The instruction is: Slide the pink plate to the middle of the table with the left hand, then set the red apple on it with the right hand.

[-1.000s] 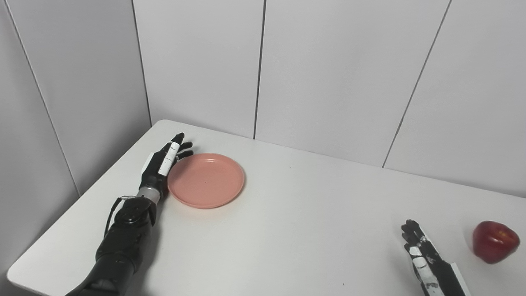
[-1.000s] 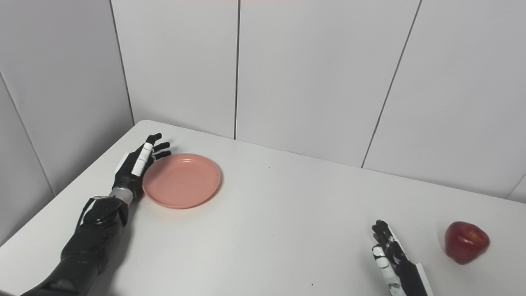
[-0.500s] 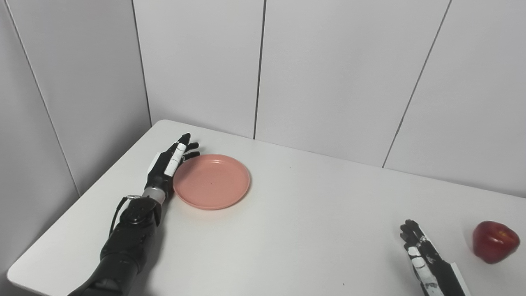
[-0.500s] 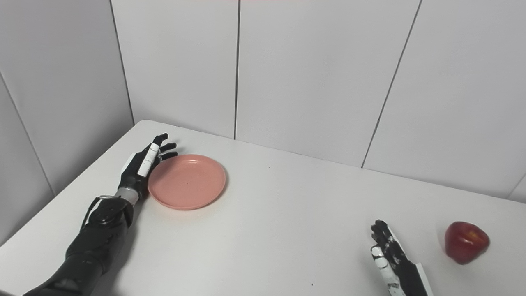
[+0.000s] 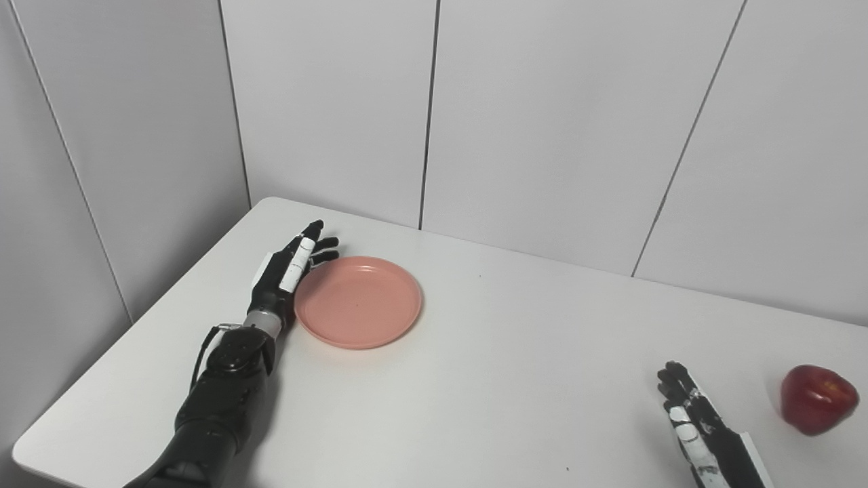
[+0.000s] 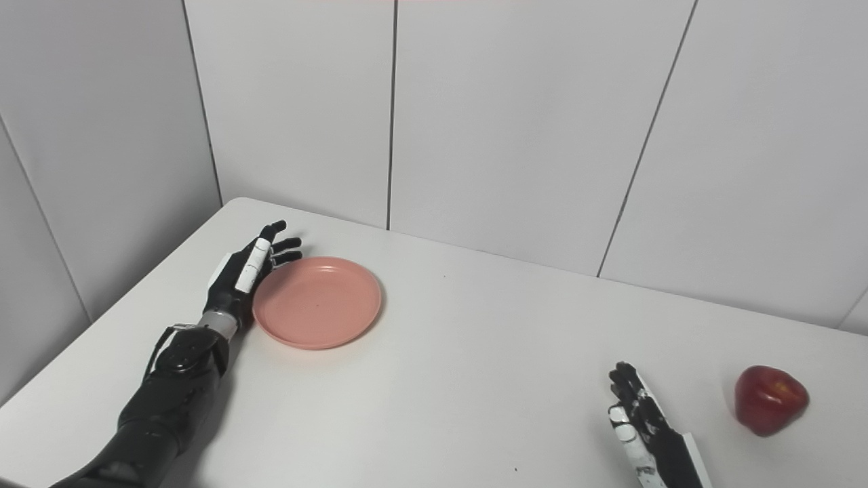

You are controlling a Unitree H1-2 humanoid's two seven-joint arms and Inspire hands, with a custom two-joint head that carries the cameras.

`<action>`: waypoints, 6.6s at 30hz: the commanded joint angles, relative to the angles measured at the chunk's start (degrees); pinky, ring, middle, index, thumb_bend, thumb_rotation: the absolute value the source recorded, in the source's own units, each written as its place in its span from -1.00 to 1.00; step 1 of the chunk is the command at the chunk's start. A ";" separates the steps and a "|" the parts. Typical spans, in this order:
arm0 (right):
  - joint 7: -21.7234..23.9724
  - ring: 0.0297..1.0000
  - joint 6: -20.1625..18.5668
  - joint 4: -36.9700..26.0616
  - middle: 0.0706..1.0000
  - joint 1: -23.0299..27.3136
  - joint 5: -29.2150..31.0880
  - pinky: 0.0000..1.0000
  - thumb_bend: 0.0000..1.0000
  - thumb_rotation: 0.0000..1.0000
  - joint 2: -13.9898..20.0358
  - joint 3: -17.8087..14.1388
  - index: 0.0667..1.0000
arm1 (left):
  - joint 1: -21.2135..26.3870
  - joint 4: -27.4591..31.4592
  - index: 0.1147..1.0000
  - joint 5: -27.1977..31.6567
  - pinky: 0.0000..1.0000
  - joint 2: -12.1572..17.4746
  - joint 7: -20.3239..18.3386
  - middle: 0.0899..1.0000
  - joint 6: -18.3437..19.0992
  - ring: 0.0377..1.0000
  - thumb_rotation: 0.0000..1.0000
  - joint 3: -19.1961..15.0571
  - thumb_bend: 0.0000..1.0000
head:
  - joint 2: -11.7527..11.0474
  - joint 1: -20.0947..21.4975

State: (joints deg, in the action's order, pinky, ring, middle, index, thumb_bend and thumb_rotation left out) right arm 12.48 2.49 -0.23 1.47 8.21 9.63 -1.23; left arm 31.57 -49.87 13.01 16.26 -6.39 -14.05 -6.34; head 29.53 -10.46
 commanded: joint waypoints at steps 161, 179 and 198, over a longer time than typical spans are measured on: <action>-8.75 0.86 13.57 2.62 0.80 0.98 -6.29 1.00 0.50 0.35 -8.15 0.40 0.77 | -5.46 14.70 0.70 -6.72 0.56 -20.70 -3.01 0.59 16.05 0.55 0.54 9.92 0.63 | 2.12 6.76; -20.41 0.90 24.22 9.63 0.95 3.46 -17.97 0.91 0.52 0.57 -13.95 1.81 0.94 | -5.74 16.12 0.75 -4.89 0.59 -16.25 -7.22 0.63 18.20 0.58 0.58 7.73 0.58 | 0.88 22.75; -25.63 0.84 23.97 13.53 0.90 5.56 -21.91 0.83 0.53 0.56 -16.39 5.53 0.91 | -5.51 14.36 0.78 -4.42 0.56 -12.56 -9.15 0.63 16.65 0.61 0.62 7.32 0.49 | -0.55 30.84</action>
State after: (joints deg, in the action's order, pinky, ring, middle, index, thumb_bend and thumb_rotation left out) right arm -12.50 23.65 9.98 8.75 -12.19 -5.72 3.41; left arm 27.28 -33.04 9.39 2.64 -15.91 0.54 1.07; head 28.92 20.39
